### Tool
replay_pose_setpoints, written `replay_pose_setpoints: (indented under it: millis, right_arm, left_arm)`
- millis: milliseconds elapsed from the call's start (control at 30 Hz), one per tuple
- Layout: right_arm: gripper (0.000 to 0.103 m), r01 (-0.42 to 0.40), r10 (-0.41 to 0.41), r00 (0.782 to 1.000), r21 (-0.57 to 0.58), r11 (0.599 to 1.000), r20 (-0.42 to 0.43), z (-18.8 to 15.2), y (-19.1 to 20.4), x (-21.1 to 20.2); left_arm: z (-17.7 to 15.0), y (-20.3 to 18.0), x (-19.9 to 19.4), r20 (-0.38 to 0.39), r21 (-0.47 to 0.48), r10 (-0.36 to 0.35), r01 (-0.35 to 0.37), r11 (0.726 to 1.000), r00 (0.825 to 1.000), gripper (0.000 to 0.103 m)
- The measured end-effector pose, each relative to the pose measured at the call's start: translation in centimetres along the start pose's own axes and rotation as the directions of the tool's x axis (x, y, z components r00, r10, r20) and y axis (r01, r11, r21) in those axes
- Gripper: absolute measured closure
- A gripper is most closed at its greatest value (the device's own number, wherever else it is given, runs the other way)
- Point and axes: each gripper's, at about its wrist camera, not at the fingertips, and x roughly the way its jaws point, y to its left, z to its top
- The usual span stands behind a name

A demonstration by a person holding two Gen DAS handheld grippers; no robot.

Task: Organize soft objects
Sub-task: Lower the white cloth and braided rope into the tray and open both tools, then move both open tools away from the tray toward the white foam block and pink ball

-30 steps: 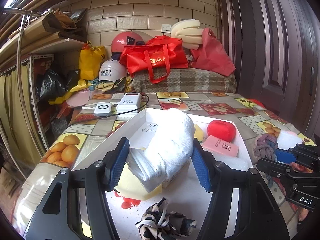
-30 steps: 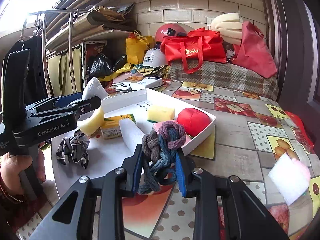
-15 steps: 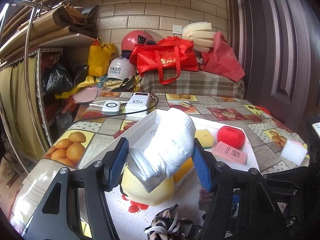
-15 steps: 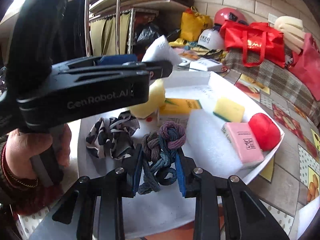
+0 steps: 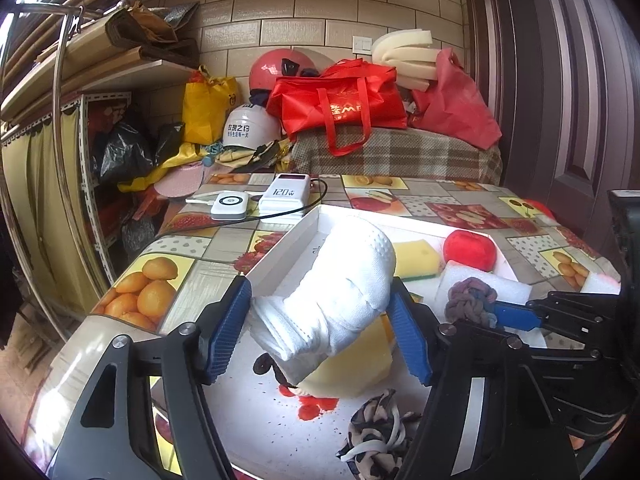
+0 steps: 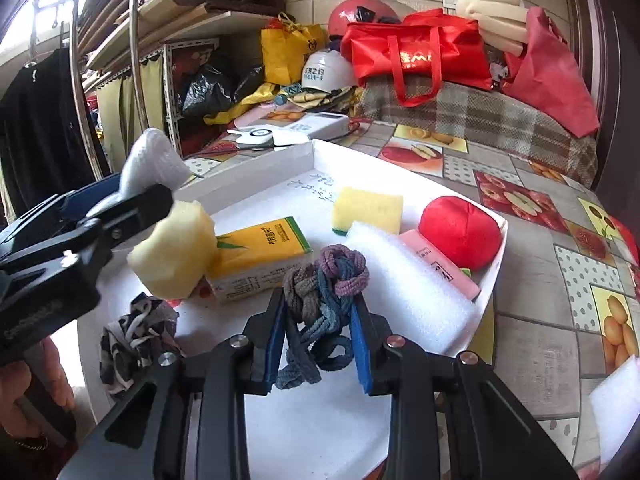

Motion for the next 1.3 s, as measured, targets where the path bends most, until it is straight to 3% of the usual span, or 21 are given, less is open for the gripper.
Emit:
replay_pose_setpoints:
  millis: [100,133,167,200,233,400,533,1100,1300]
  right_arm:
    - [0.066,-0.053,0.052,0.998,0.01,0.999,0.026,-0.2,0.4,-0.7]
    - [0.048,-0.059,0.058,0.998,0.011,0.998,0.019,-0.2,0.6,-0.6]
    - [0.019,-0.052,0.052,0.999,0.009,0.999,0.016,-0.2,0.8,-0.6]
    - [0.011,-0.039,0.038,0.999,0.005,0.999,0.024,-0.2,0.9,-0.8]
    - [0.01,-0.03,0.03,0.999,0.004,1.0,0.039,-0.2,0.8,-1.0]
    - [0.009,0.003,-0.004,0.997,0.013,1.0,0.074,-0.1,0.7,-1.8]
    - [0.001,0.01,-0.013,0.996,0.038,0.999,0.083,-0.2,0.1,-1.9]
    - [0.001,0.023,-0.031,0.994,0.075,0.997,0.101,-0.6,-0.2,-2.7]
    - [0.001,0.021,-0.033,0.993,0.106,0.994,0.114,-0.9,-0.6,-3.1]
  left_arm:
    - [-0.1,0.0,-0.5,0.027,0.002,0.027,-0.027,1.0,0.999,0.021]
    - [-0.1,-0.1,-0.7,0.037,0.002,0.031,-0.031,1.0,0.999,0.017]
    - [-0.1,0.0,-0.8,0.042,0.001,0.032,-0.032,0.999,0.999,0.011]
    - [-0.1,0.1,-0.8,0.043,0.0,0.035,-0.035,0.999,0.998,0.005]
    - [-0.1,0.2,-0.8,0.042,-0.004,0.036,-0.036,0.999,0.998,0.0]
    - [0.0,1.3,-0.7,0.039,-0.055,0.032,-0.03,0.998,0.999,0.0]
    - [0.1,1.5,-0.8,0.042,-0.069,0.033,-0.03,0.997,0.999,0.0]
    - [0.1,0.6,-1.6,0.085,-0.029,0.032,-0.03,0.999,0.996,0.0]
    - [0.2,2.7,-2.1,0.107,-0.132,0.026,-0.012,0.991,0.994,0.0]
